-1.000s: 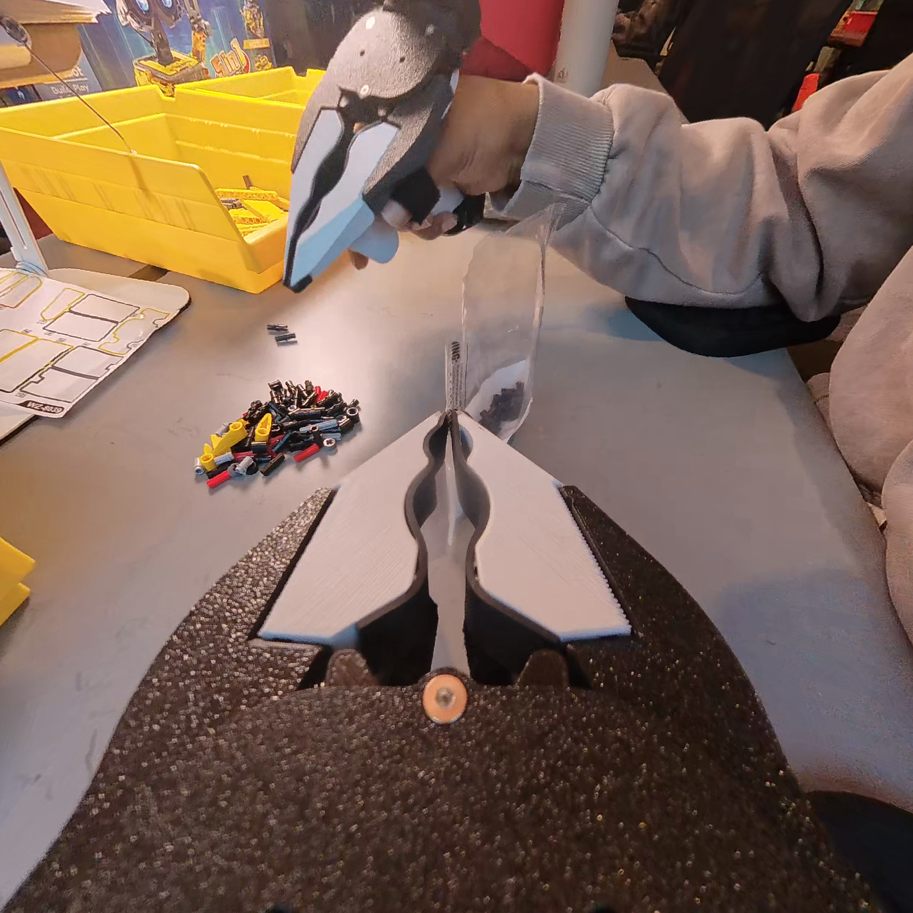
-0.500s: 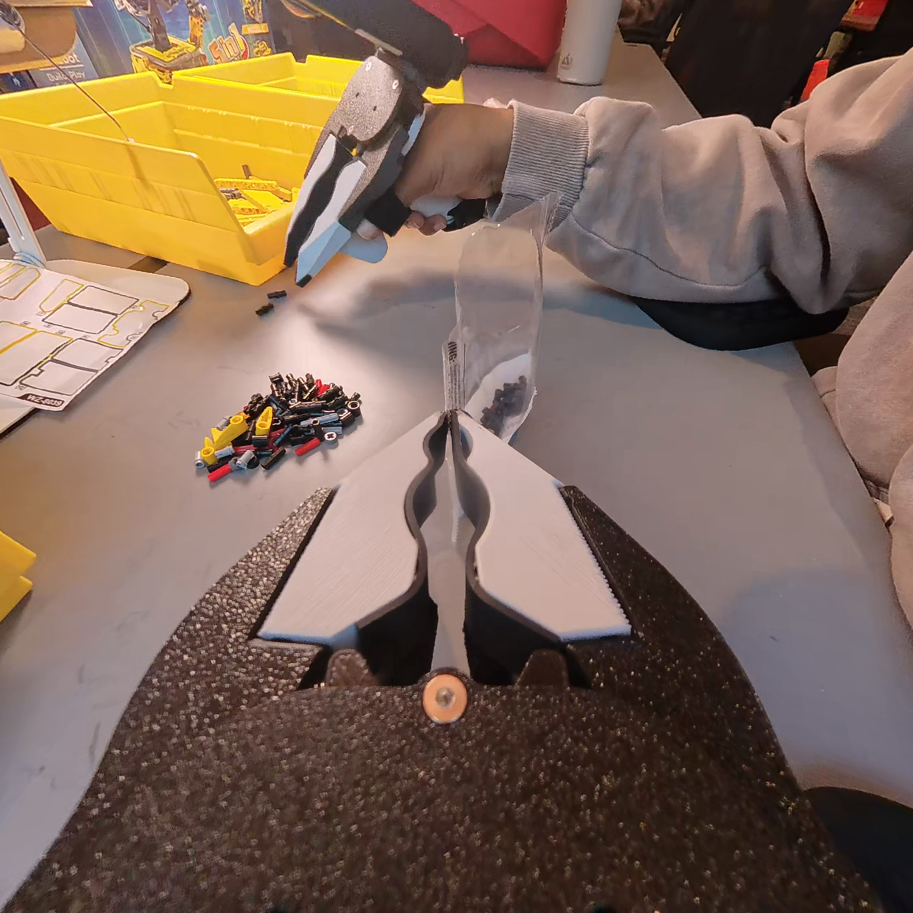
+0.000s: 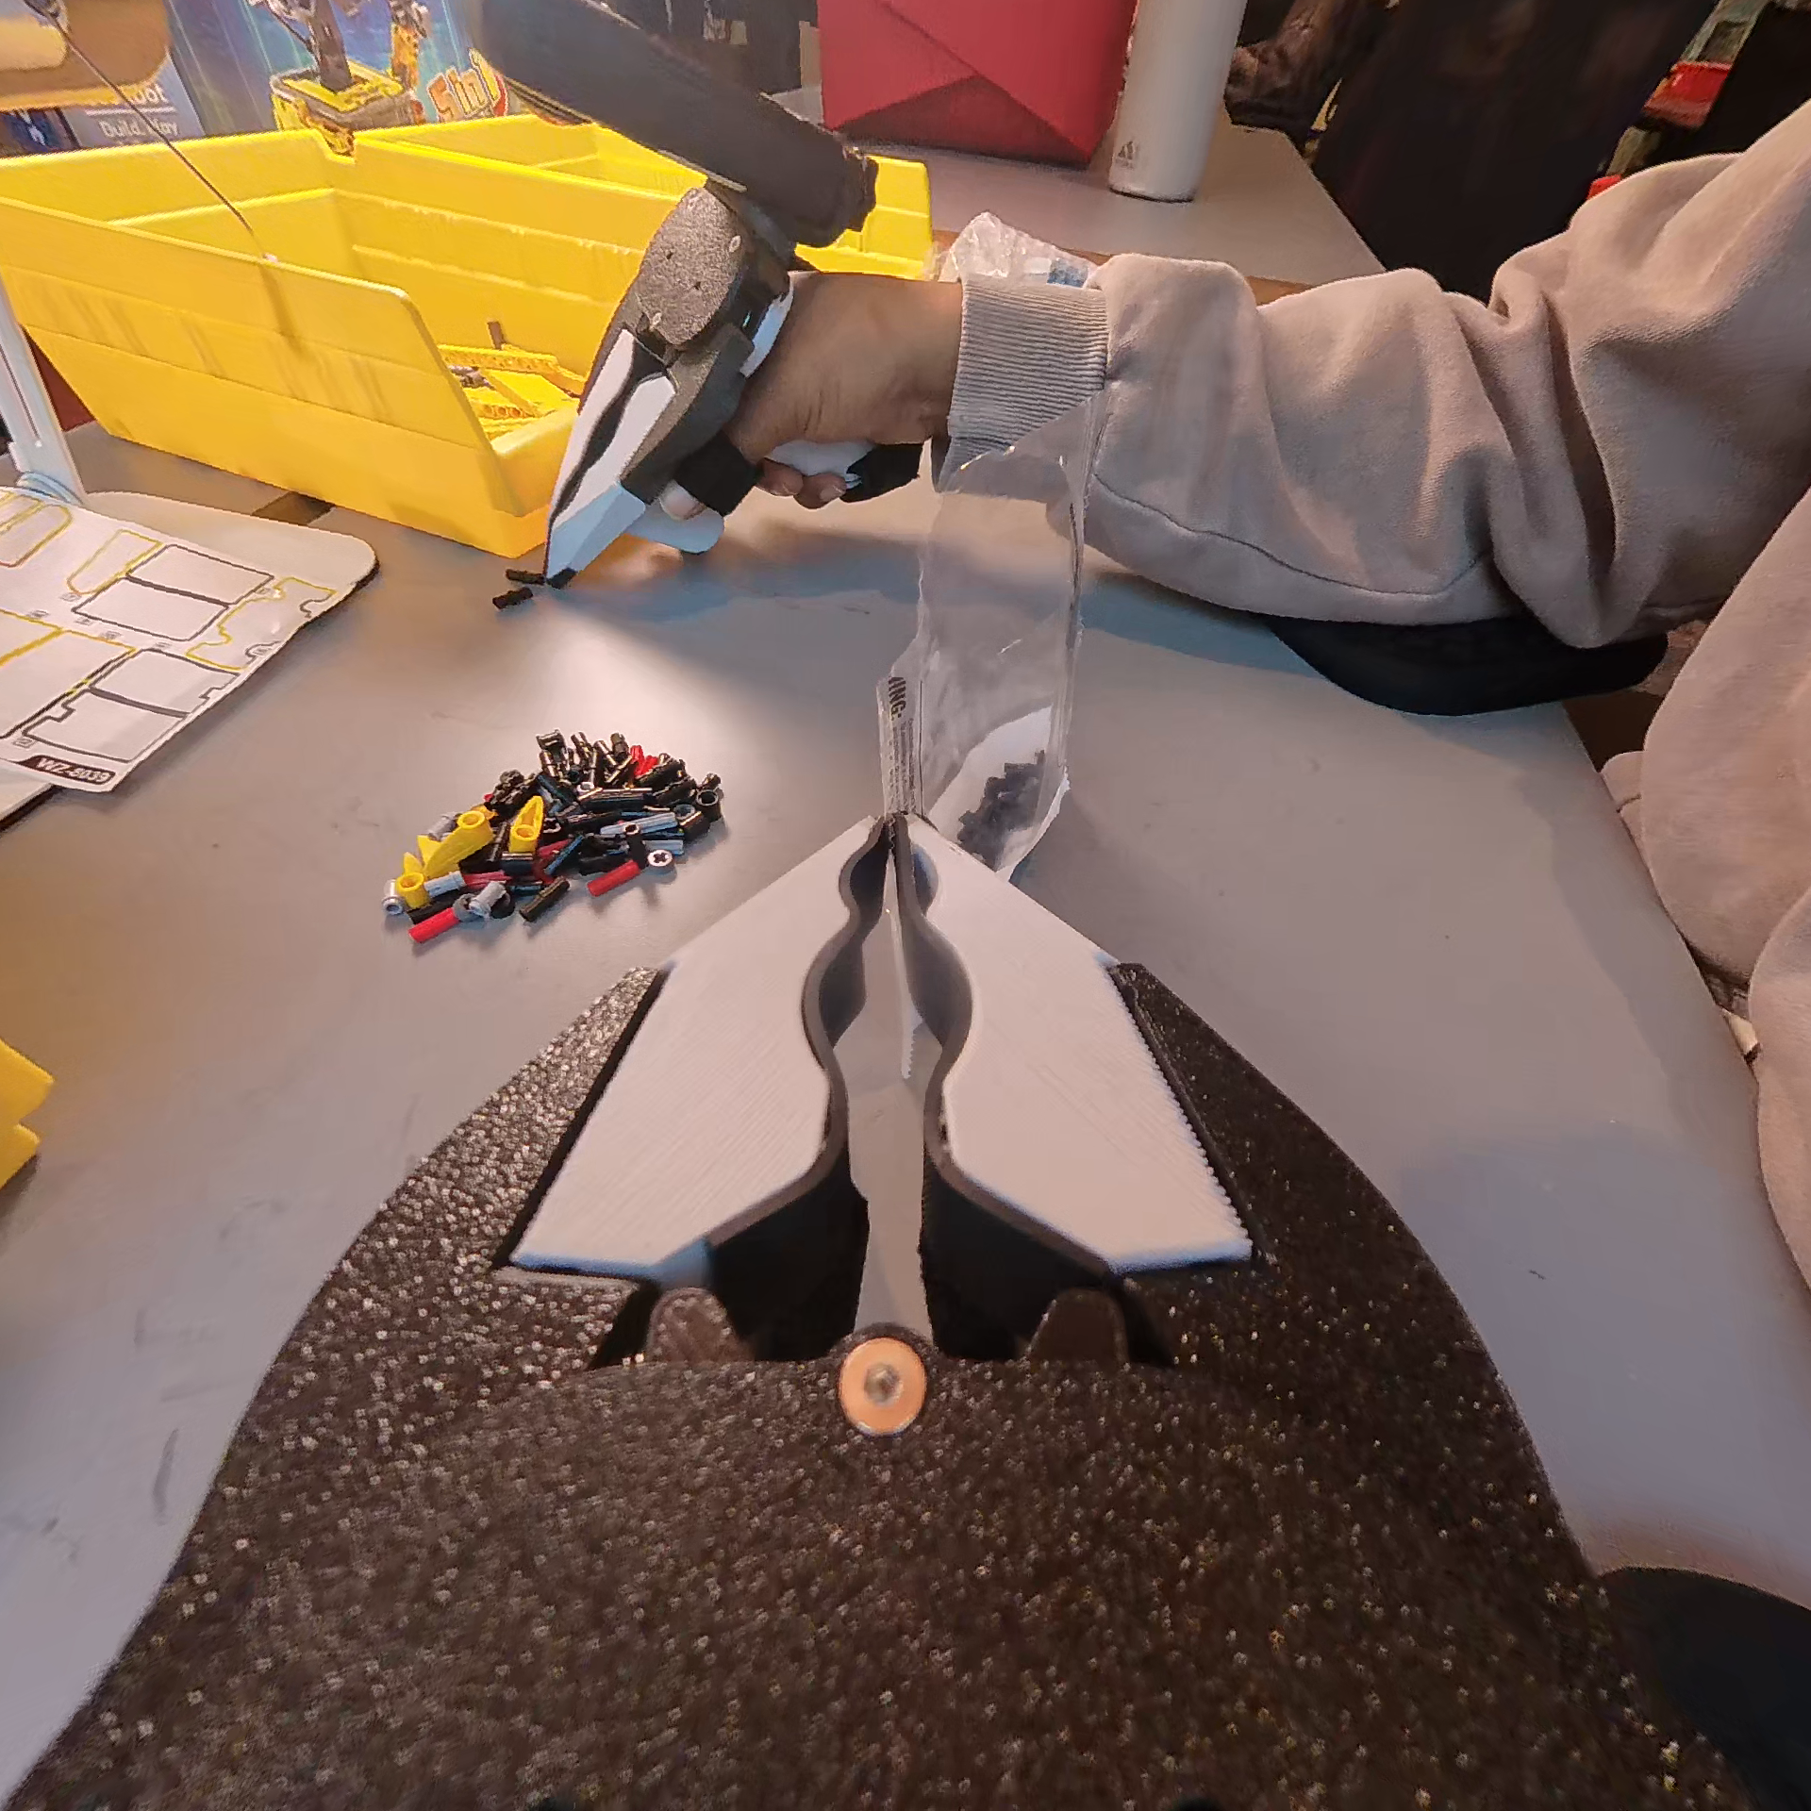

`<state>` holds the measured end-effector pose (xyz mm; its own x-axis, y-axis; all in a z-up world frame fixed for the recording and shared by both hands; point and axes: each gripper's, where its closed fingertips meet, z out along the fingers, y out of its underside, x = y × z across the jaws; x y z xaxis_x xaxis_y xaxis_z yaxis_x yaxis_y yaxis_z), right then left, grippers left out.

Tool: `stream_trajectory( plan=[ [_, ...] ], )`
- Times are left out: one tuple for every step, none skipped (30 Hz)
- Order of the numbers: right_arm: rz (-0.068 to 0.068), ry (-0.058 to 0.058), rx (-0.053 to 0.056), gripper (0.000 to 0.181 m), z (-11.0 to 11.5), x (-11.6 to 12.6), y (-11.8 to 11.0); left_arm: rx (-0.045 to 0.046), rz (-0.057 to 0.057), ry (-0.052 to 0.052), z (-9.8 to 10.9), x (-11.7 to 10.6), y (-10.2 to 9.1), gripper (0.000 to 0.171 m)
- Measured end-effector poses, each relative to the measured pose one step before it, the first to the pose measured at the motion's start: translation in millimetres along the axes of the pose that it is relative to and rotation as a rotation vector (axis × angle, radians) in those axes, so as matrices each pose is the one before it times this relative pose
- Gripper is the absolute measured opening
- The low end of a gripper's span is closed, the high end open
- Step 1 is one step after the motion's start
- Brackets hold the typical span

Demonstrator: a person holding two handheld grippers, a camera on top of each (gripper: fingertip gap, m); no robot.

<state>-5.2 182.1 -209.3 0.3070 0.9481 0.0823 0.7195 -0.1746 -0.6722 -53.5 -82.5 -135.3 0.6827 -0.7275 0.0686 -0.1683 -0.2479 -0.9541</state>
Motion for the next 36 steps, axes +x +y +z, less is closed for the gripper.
stream_trajectory(
  plan=[
    [-0.0033,-0.0036,-0.0018,0.000,-0.81,-0.69,0.95,0.00189,-0.0053,0.0022,-0.07,-0.39,-0.07,0.000],
    [-0.0009,-0.0039,0.0003,0.000,-0.96,-0.69,0.87,0.00019,-0.0024,0.0010,-0.02,-0.25,-0.06,0.000],
    [-0.0006,-0.0077,-0.0008,0.000,-1.09,-1.14,0.93,0.00038,-0.0006,0.0005,-0.05,-0.10,-0.05,0.000],
    [0.0002,-0.0046,0.0026,0.000,-1.20,-1.00,0.38,-0.00020,0.0007,0.0006,0.06,0.10,0.01,0.000],
    [0.0047,0.0052,0.0066,0.000,-0.87,0.60,-0.63,-0.00069,0.0028,0.0000,-0.03,0.22,0.12,0.000],
    [0.0043,0.0066,0.0058,0.001,-0.21,1.10,-0.84,-0.00111,0.0032,-0.0002,-0.08,0.18,0.08,0.000],
    [0.0076,0.0091,0.0072,0.009,0.55,1.73,-1.24,-0.00201,0.0024,0.0000,-0.21,0.14,0.01,0.000],
    [0.0118,0.0052,0.0038,0.014,1.20,1.14,-0.95,-0.00227,0.0024,-0.0011,-0.35,-0.17,0.18,0.000],
    [0.0086,-0.0021,-0.0014,0.015,1.51,-0.67,-0.01,-0.00154,0.0019,-0.0019,-0.27,-0.25,0.17,0.000],
    [-0.0025,0.0140,0.0035,0.015,0.97,0.62,-1.11,-0.00066,0.0002,-0.0018,-0.42,-0.32,0.10,0.000],
    [-0.0046,0.0194,0.0006,0.015,1.10,1.02,-1.00,-0.00012,-0.0004,-0.0015,-0.35,-0.24,0.12,0.000],
    [-0.0019,0.0197,-0.0011,0.014,1.49,1.19,-0.86,-0.00022,0.0001,-0.0012,-0.25,-0.23,0.00,0.000],
    [-0.0032,0.0191,-0.0005,0.013,1.49,1.33,-1.20,-0.00068,0.0006,-0.0010,-0.11,-0.11,0.12,0.000],
    [0.0013,0.0116,0.0008,0.013,1.45,0.86,-1.39,-0.00058,0.0006,-0.0006,-0.07,-0.12,-0.01,0.000],
    [0.0040,0.0064,0.0000,0.012,1.30,0.67,-1.04,-0.00037,0.0002,0.0000,-0.05,0.13,-0.04,0.000],
    [0.0008,0.0029,-0.0026,0.010,0.60,0.80,-0.21,0.00007,0.0000,-0.0001,-0.06,0.05,0.02,0.000],
    [0.0023,0.0017,-0.0031,0.008,0.14,1.00,0.24,0.00011,-0.0001,-0.0006,-0.13,-0.07,0.03,0.000],
    [-0.0008,0.0039,-0.0019,0.005,-0.02,1.85,0.68,-0.00019,0.0002,-0.0014,-0.28,-0.21,0.11,0.000],
    [0.0049,-0.0066,0.0007,0.005,-0.07,0.34,0.05,-0.00009,0.0003,-0.0018,-0.28,-0.26,0.10,0.000],
    [-0.0002,-0.0067,-0.0016,0.005,-0.10,0.07,0.25,0.00048,-0.0005,-0.0010,-0.18,-0.31,-0.01,0.000],
    [-0.0071,-0.0032,-0.0020,0.005,-0.59,0.07,0.61,0.00106,-0.0009,-0.0012,-0.21,-0.38,-0.08,0.000],
    [-0.0078,-0.0105,-0.0028,0.004,-1.27,-0.77,1.24,0.00107,-0.0012,-0.0021,-0.18,-0.49,0.02,0.000],
    [0.0032,-0.0273,-0.0055,0.004,-2.71,-2.86,1.90,0.00026,-0.0024,-0.0027,-0.13,-0.49,-0.01,0.000],
    [-0.0027,-0.0567,0.0150,0.004,-5.62,-8.08,-1.57,-0.00054,-0.0026,-0.0035,-0.18,-0.59,0.10,0.000],
    [-0.0126,-0.0738,0.0496,0.004,-10.32,-13.23,-8.61,-0.00119,0.0003,-0.0033,-0.11,-0.33,0.08,0.000],
    [-0.0115,-0.0750,0.0690,0.004,-13.79,-16.50,-14.94,-0.00093,0.0028,-0.0033,-0.21,-0.15,-0.11,0.000],
    [-0.0153,-0.0928,0.0800,0.004,-15.16,-22.84,-19.94,0.00148,0.0012,-0.0017,0.02,-0.17,-0.48,0.000],
    [-0.0230,-0.1012,0.0793,0.005,-13.65,-27.78,-22.48,0.00338,-0.0022,0.0011,0.03,0.04,-0.64,0.000],
    [-0.0364,-0.1011,0.0540,0.004,-9.42,-30.66,-20.48,0.00238,-0.0031,0.0022,0.12,0.02,-0.25,0.000],
    [-0.0505,-0.0942,0.0204,0.005,-4.58,-30.95,-15.89,0.00015,-0.0013,0.0002,0.10,-0.10,0.04,0.000],
    [-0.0584,-0.0785,-0.0071,0.004,-0.17,-28.65,-10.77,-0.00041,0.0006,-0.0004,0.00,0.03,0.16,0.000],
    [-0.0516,-0.0579,-0.0285,0.005,3.08,-23.85,-5.61,0.00086,0.0006,0.0006,0.01,0.33,-0.29,0.000],
    [-0.0377,-0.0342,-0.0428,0.005,5.24,-17.59,-1.21,0.00140,0.0011,0.0009,0.02,0.63,-0.45,0.000],
    [-0.0361,-0.0198,-0.0418,0.005,5.88,-12.79,0.88,0.00072,0.0027,0.0004,0.13,0.67,-0.60,0.000],
    [-0.0295,-0.0094,-0.0330,0.005,5.63,-8.64,1.25,0.00000,0.0031,0.0007,0.25,0.82,-0.44,0.000],
    [-0.0146,-0.0112,-0.0223,0.005,5.00,-6.19,1.15,-0.00076,0.0029,0.0009,0.29,0.78,-0.26,0.000]
  ],
)
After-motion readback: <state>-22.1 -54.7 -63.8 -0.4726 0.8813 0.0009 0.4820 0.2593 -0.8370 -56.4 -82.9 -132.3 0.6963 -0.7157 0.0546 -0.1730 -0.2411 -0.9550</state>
